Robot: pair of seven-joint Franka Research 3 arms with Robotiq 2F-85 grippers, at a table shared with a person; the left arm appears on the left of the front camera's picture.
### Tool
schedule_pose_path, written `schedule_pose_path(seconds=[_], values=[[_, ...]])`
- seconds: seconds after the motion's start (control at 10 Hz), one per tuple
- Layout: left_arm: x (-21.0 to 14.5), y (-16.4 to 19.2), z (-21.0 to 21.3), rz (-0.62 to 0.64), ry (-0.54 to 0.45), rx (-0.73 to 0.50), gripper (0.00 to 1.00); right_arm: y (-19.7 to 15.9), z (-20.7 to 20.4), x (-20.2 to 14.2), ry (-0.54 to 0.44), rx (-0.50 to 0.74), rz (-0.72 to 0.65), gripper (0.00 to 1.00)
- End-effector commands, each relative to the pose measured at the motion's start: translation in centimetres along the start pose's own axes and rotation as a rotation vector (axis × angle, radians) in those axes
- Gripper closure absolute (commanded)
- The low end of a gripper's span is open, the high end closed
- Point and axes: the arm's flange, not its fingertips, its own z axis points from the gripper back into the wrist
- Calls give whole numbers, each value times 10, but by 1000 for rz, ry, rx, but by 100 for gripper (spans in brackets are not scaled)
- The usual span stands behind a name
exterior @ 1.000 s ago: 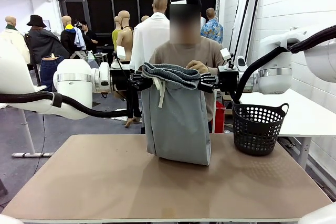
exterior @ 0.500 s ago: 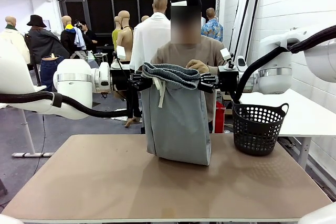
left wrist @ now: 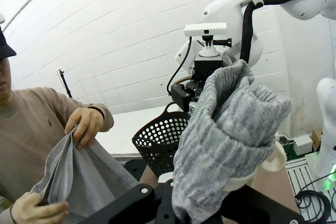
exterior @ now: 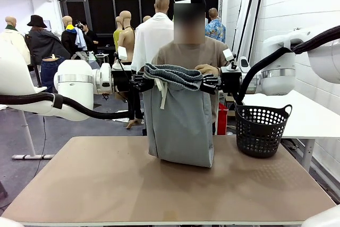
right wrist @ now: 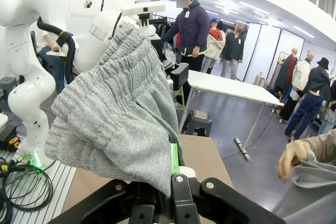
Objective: Fold the training pants.
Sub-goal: Release the ends of the Training pants and then grab the overlapped ends.
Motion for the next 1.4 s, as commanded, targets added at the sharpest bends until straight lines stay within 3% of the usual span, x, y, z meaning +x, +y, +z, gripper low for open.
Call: schedule_pose_path(seconds=[0.0, 1.3], values=[[4, -2, 0, -9, -3, 0, 100, 1, -1, 0, -4, 2, -1, 100], [4, -2, 0, -9, -3, 0, 100, 1, -1, 0, -4, 2, -1, 100]])
